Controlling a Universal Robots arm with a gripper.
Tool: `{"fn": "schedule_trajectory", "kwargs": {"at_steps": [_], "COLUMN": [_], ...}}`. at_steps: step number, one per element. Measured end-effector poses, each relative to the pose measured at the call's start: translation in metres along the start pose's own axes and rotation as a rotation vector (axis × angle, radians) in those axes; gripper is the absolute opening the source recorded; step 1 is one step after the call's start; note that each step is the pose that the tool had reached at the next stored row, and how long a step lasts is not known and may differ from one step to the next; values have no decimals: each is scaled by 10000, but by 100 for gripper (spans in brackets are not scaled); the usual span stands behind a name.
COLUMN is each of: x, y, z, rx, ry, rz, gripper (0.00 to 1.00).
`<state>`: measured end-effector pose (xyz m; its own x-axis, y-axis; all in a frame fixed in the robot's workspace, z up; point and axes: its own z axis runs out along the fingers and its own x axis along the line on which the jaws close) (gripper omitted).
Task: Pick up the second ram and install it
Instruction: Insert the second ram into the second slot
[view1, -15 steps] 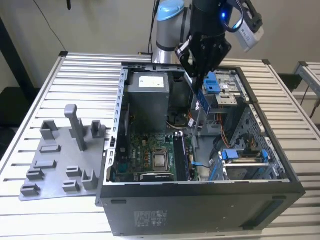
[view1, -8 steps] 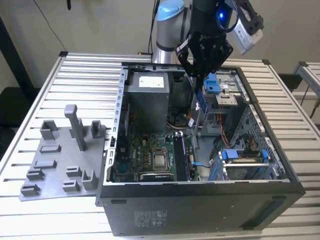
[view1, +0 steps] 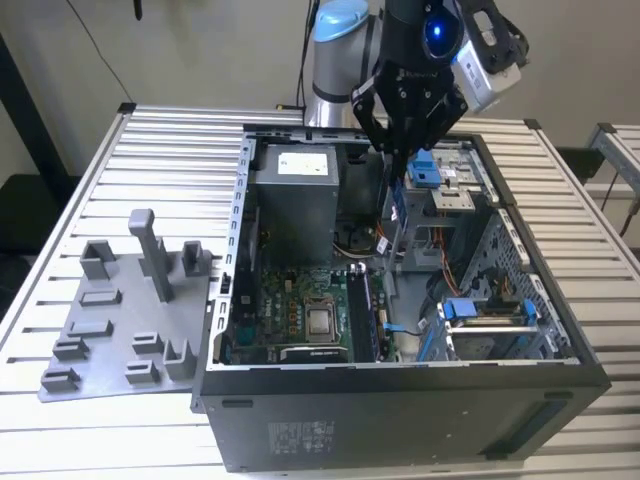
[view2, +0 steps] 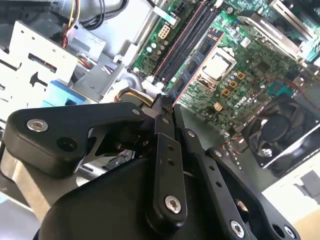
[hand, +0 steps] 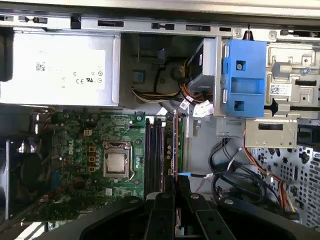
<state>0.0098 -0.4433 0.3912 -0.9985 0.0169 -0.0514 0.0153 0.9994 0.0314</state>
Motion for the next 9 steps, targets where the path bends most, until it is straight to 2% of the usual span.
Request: {"fn": "schedule_trajectory", "kwargs": {"at_steps": [9], "x": [0], "y": [0], "z": [4], "rx": [84], "ry": [-51], "rz": [1631], "gripper": [14]}}
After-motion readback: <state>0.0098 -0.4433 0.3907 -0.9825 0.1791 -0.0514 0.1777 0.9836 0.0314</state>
